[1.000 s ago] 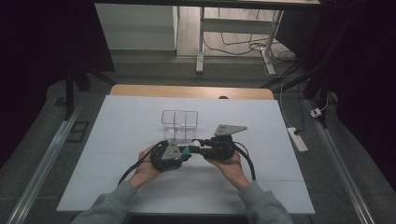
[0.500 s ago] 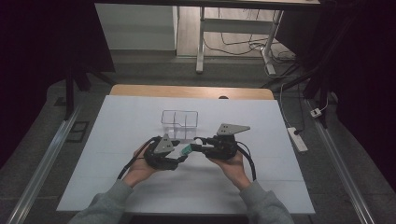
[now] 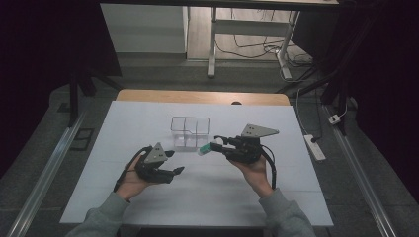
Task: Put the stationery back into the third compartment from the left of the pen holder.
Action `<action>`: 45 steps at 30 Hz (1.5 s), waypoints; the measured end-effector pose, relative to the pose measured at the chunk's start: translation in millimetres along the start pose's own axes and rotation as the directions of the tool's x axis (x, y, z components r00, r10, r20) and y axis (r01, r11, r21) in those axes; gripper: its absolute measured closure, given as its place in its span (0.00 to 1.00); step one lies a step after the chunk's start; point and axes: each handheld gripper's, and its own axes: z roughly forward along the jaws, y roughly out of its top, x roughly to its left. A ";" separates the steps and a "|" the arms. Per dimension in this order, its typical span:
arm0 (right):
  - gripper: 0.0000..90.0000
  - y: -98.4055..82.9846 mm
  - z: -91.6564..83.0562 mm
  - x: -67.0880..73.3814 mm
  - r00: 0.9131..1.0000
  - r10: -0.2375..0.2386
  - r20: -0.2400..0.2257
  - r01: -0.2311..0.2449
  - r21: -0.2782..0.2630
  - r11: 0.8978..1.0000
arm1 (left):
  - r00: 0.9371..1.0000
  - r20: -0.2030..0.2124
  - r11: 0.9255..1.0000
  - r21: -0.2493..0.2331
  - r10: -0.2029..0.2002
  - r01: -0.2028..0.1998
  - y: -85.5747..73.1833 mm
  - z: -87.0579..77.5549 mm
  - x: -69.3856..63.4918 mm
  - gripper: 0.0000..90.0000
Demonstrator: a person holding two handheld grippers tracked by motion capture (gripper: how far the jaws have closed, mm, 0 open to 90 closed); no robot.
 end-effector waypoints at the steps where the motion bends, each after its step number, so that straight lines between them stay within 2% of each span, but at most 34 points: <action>1: 0.71 0.8 -1.1 -0.3 1.000 0.003 0.005 -0.003 -0.003 1.000 | 1.000 -0.005 1.000 0.003 -0.006 0.006 -3.1 -2.6 1.3 0.36; 8: 0.71 5.3 -7.1 -4.0 0.999 -0.007 0.038 0.008 -0.023 1.000 | 0.997 -0.036 0.998 0.006 -0.068 0.068 -25.4 -20.5 8.6 0.36; 13: 0.71 7.6 -8.8 -6.4 0.998 -0.007 0.063 0.009 -0.030 0.999 | 0.993 -0.065 0.995 0.010 -0.096 0.097 -41.5 -32.7 13.4 0.36; 20: 0.71 9.3 -5.4 -9.9 0.997 -0.008 0.079 0.010 -0.032 0.999 | 0.984 -0.095 0.988 0.009 -0.153 0.155 -65.0 -48.3 18.9 0.36; 25: 0.71 13.9 -1.2 -13.0 0.993 -0.016 0.114 0.020 -0.031 0.999 | 0.980 -0.108 0.985 0.019 -0.168 0.171 -77.6 -54.9 20.5 0.36; 30: 0.71 21.1 6.0 -21.8 0.990 -0.006 0.142 0.011 -0.037 0.999 | 0.978 -0.120 0.984 0.019 -0.173 0.177 -79.9 -55.7 24.2 0.36; 34: 0.71 25.0 13.1 -30.9 0.987 0.004 0.159 0.003 -0.043 0.999 | 0.978 -0.118 0.984 0.029 -0.171 0.175 -80.4 -52.5 26.5 0.35; 40: 0.71 29.4 24.9 -44.8 0.980 0.013 0.196 -0.011 -0.011 1.000 | 0.979 -0.114 0.984 0.034 -0.170 0.175 -81.2 -51.2 28.4 0.35; 45: 0.71 33.2 37.7 -51.2 0.979 0.020 0.202 -0.024 0.019 1.000 | 0.979 -0.110 0.984 0.039 -0.170 0.175 -82.1 -50.4 28.9 0.34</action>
